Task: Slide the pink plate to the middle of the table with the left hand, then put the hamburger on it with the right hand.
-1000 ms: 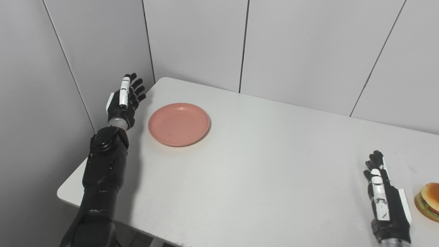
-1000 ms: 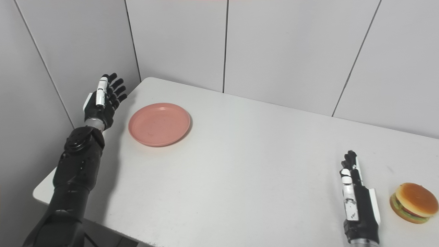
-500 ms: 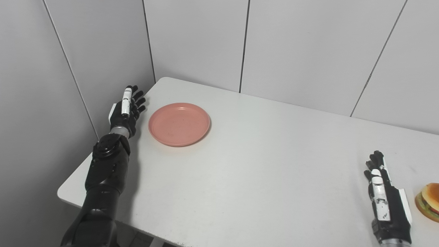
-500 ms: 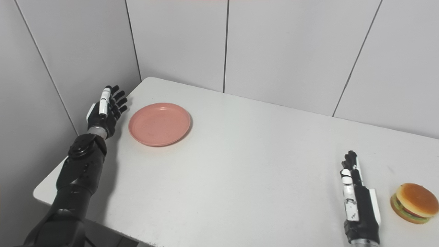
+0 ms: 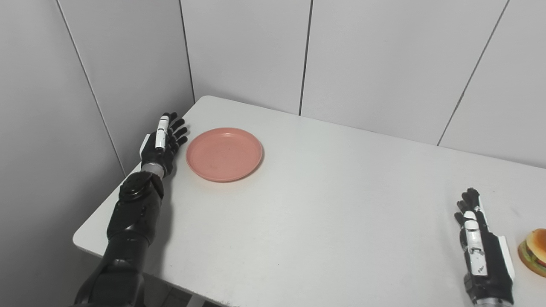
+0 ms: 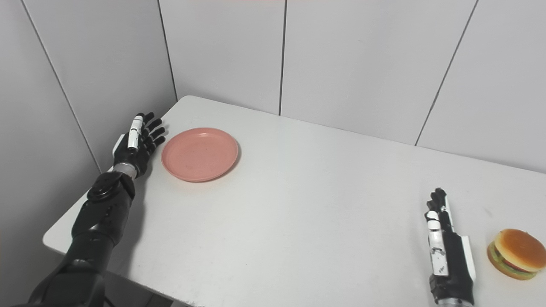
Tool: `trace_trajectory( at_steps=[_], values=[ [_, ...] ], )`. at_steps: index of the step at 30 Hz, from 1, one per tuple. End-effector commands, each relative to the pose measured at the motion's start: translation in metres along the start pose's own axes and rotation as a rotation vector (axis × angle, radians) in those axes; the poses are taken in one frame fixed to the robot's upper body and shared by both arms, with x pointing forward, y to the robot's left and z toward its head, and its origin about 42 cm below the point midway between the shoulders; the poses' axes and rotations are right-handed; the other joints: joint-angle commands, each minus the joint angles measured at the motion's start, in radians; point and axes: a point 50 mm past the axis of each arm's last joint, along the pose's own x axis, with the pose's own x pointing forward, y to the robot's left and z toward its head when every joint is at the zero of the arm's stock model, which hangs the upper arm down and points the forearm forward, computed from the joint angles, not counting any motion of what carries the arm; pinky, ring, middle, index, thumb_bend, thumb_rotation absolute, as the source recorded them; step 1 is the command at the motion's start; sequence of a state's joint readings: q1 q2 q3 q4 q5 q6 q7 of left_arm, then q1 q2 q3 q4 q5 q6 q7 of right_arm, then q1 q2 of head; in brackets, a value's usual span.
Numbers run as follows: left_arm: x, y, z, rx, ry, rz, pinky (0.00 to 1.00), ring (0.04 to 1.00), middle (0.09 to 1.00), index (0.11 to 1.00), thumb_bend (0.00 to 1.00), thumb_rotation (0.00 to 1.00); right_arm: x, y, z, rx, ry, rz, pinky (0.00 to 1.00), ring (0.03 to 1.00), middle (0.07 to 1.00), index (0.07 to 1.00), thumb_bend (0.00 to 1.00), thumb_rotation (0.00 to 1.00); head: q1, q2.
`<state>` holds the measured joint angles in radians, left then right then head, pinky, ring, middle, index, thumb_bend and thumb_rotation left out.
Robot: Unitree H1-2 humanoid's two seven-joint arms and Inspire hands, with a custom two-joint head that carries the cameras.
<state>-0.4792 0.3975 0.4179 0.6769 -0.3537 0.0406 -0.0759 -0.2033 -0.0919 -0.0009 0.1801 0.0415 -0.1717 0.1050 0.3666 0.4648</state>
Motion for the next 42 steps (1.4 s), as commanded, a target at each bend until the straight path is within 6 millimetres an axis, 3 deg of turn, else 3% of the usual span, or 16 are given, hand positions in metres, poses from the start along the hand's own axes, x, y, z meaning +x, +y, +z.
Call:
trace_trajectory(
  at_steps=[1, 13, 42],
  values=[
    [0.008, -0.017, 0.017, -0.012, -0.038, -0.026, 0.89, 0.878, 0.877, 0.871, 0.35, 1.00, -0.020, 0.006, -0.019, 0.032, 0.063, -0.006, 1.00, 1.000, 1.000, 1.000, 0.05, 1.00, -0.001, 0.002],
    [-0.003, -0.046, -0.008, -0.015, 0.007, -0.093, 0.91, 0.893, 0.891, 0.886, 0.35, 1.00, -0.020, 0.003, -0.019, 0.025, 0.069, -0.008, 1.00, 1.000, 1.000, 1.000, 0.05, 1.00, -0.014, 0.018],
    [-0.024, -0.085, -0.046, -0.095, 0.100, -0.199, 0.89, 0.881, 0.885, 0.878, 0.32, 1.00, -0.018, 0.009, -0.018, 0.030, 0.057, -0.009, 1.00, 0.997, 1.000, 1.000, 0.09, 1.00, -0.060, 0.059]
  ],
)
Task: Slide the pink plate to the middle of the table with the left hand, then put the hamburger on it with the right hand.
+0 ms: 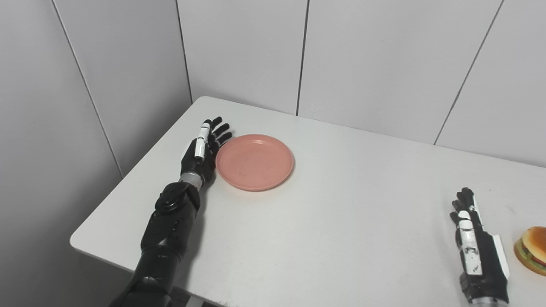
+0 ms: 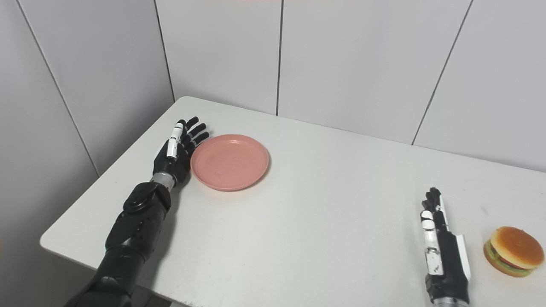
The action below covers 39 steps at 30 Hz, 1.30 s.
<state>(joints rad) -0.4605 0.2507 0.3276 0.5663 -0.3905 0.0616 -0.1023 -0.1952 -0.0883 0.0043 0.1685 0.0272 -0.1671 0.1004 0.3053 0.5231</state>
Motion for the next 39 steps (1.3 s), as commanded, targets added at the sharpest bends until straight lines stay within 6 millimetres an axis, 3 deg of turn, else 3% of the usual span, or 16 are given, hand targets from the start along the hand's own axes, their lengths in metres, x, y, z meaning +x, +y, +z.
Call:
trace_trajectory(
  at_steps=[1, 9, 22, 39],
  values=[
    [-0.005, -0.006, -0.016, -0.016, 0.070, -0.016, 0.89, 0.879, 0.883, 0.876, 0.32, 1.00, -0.015, 0.007, -0.018, 0.034, 0.054, -0.007, 1.00, 0.998, 1.000, 1.000, 0.10, 1.00, -0.002, 0.001],
    [-0.009, -0.023, -0.023, -0.019, 0.096, -0.075, 0.89, 0.879, 0.884, 0.874, 0.34, 1.00, -0.014, 0.009, -0.016, 0.020, 0.048, -0.009, 1.00, 0.988, 0.999, 0.999, 0.12, 1.00, -0.015, 0.013],
    [-0.020, -0.066, -0.039, -0.008, 0.193, -0.203, 0.87, 0.864, 0.871, 0.860, 0.32, 1.00, -0.014, 0.014, -0.013, 0.004, 0.057, -0.011, 1.00, 0.984, 0.990, 0.994, 0.17, 1.00, -0.062, 0.036],
    [-0.060, -0.146, -0.056, -0.044, 0.291, -0.444, 0.88, 0.881, 0.891, 0.882, 0.32, 1.00, -0.013, 0.025, -0.006, 0.004, 0.064, -0.030, 0.98, 0.967, 0.978, 0.981, 0.17, 1.00, -0.139, 0.068]
  ],
)
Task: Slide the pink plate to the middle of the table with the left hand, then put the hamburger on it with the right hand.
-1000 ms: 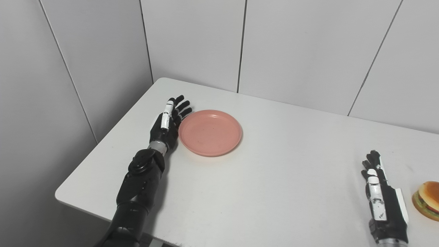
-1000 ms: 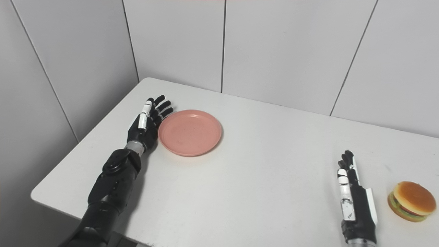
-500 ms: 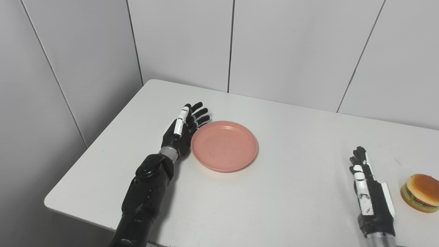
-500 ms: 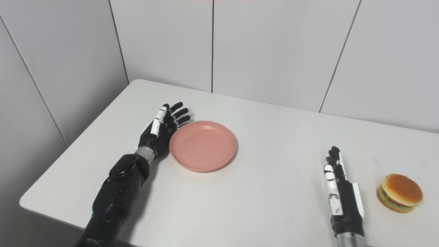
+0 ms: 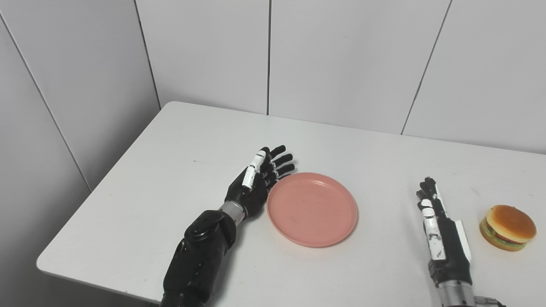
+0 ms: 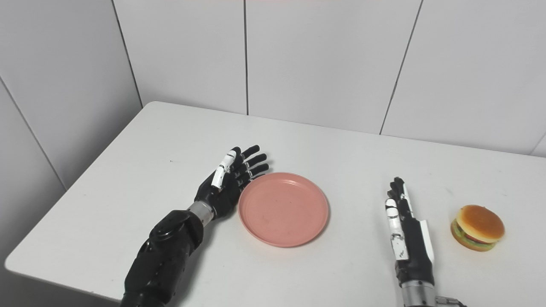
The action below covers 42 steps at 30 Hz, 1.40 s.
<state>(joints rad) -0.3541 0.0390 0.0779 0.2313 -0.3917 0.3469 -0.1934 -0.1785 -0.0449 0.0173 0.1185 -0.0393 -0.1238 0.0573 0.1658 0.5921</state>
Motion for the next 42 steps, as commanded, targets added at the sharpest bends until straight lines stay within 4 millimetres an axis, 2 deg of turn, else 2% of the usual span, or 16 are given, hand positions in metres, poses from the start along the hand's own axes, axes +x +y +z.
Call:
trace_trajectory(
  at_steps=[1, 8, 13, 27, 32, 35, 38, 41, 42],
  values=[
    [-0.002, -0.004, -0.013, -0.017, 0.072, -0.019, 0.88, 0.883, 0.894, 0.887, 0.32, 1.00, -0.011, 0.008, -0.011, 0.024, 0.053, -0.005, 0.98, 0.967, 0.980, 0.984, 0.18, 1.00, 0.000, -0.001],
    [-0.002, -0.029, -0.021, -0.029, 0.084, -0.089, 0.86, 0.874, 0.880, 0.873, 0.33, 1.00, -0.011, 0.013, -0.008, 0.018, 0.050, -0.012, 0.96, 0.956, 0.972, 0.979, 0.18, 1.00, -0.040, 0.014],
    [-0.004, -0.040, -0.024, -0.026, 0.082, -0.112, 0.86, 0.870, 0.870, 0.856, 0.33, 1.00, -0.010, 0.012, -0.007, 0.032, 0.065, -0.008, 0.99, 0.973, 0.987, 0.996, 0.20, 1.00, -0.071, 0.026],
    [-0.005, -0.041, -0.025, -0.030, 0.059, -0.091, 0.88, 0.873, 0.875, 0.865, 0.34, 1.00, -0.005, 0.003, 0.006, -0.029, 0.013, -0.076, 0.95, 0.954, 0.951, 0.965, 0.19, 1.00, -0.139, 0.037],
    [-0.005, -0.040, -0.024, -0.024, 0.035, -0.080, 0.90, 0.888, 0.888, 0.883, 0.35, 1.00, 0.001, -0.007, 0.022, -0.053, -0.028, -0.084, 0.97, 0.961, 0.956, 0.967, 0.24, 1.00, -0.160, 0.033],
    [-0.005, -0.038, -0.023, -0.026, 0.025, -0.070, 0.90, 0.892, 0.894, 0.889, 0.35, 1.00, 0.002, -0.012, 0.030, -0.078, -0.058, -0.086, 0.93, 0.944, 0.952, 0.965, 0.26, 1.00, -0.179, 0.031],
    [-0.006, -0.036, -0.021, -0.034, 0.010, -0.060, 0.89, 0.888, 0.894, 0.893, 0.35, 1.00, 0.007, -0.019, 0.043, -0.110, -0.102, -0.089, 0.90, 0.933, 0.946, 0.957, 0.31, 1.00, -0.249, 0.023],
    [-0.007, -0.034, -0.018, -0.037, 0.001, -0.058, 0.89, 0.890, 0.897, 0.897, 0.35, 1.00, 0.010, -0.025, 0.059, -0.145, -0.132, -0.098, 0.91, 0.928, 0.941, 0.951, 0.32, 1.00, -0.273, 0.019],
    [-0.008, -0.033, -0.018, -0.038, 0.000, -0.059, 0.89, 0.891, 0.898, 0.898, 0.35, 1.00, 0.011, -0.027, 0.066, -0.157, -0.147, -0.101, 0.91, 0.926, 0.939, 0.950, 0.32, 1.00, -0.302, 0.014]
  ],
)
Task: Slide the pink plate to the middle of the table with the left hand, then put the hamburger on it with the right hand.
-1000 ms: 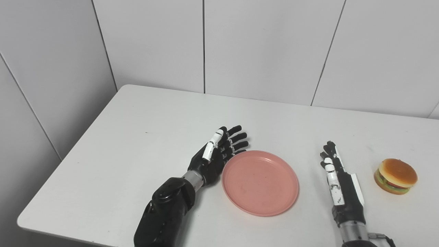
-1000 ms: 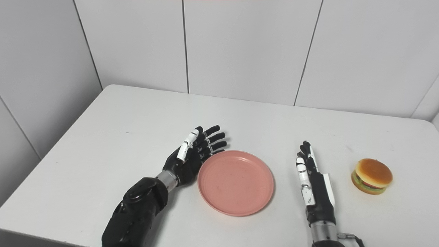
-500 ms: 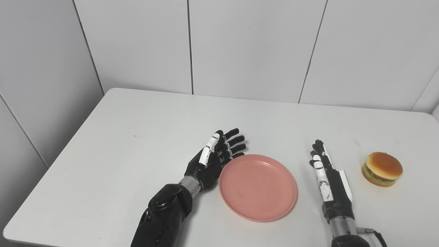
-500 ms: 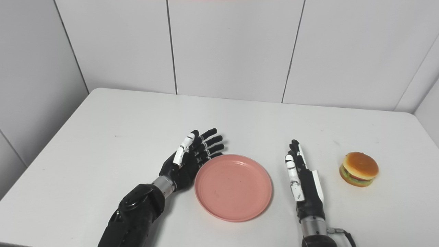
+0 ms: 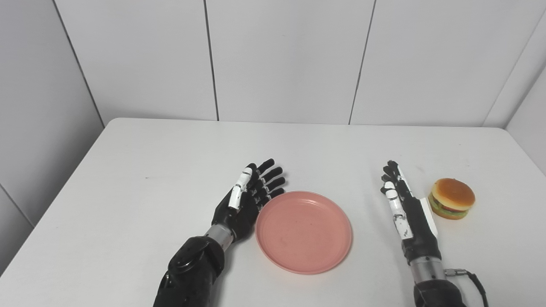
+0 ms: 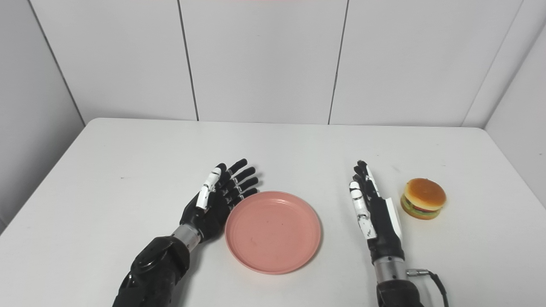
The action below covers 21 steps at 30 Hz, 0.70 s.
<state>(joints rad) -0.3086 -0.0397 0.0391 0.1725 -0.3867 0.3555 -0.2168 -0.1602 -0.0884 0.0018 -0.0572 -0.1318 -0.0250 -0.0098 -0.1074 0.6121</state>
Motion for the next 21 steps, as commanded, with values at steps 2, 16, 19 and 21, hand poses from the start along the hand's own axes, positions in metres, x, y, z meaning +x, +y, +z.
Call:
trace_trajectory(
  at_steps=[2, 16, 19, 21],
  values=[
    [-0.006, 0.007, 0.003, 0.009, -0.010, 0.025, 0.90, 0.901, 0.908, 0.907, 0.35, 1.00, 0.020, -0.011, 0.037, -0.039, -0.115, -0.021, 0.93, 0.922, 0.932, 0.937, 0.35, 1.00, -0.058, -0.010],
    [-0.020, 0.032, 0.014, -0.012, -0.025, 0.029, 0.92, 0.903, 0.913, 0.908, 0.33, 1.00, 0.032, -0.052, 0.090, -0.499, -0.206, -0.123, 0.83, 0.889, 0.909, 0.932, 0.62, 0.96, -0.255, -0.063],
    [-0.022, 0.038, 0.014, -0.027, -0.023, 0.022, 0.93, 0.916, 0.924, 0.918, 0.32, 1.00, 0.034, -0.063, 0.095, -0.585, -0.229, -0.146, 0.76, 0.879, 0.923, 0.943, 0.73, 0.99, -0.272, -0.068],
    [-0.023, 0.041, 0.014, -0.032, -0.022, 0.014, 0.94, 0.919, 0.926, 0.919, 0.32, 1.00, 0.034, -0.071, 0.097, -0.645, -0.233, -0.162, 0.76, 0.874, 0.933, 0.948, 0.77, 0.97, -0.285, -0.072]
  ],
)
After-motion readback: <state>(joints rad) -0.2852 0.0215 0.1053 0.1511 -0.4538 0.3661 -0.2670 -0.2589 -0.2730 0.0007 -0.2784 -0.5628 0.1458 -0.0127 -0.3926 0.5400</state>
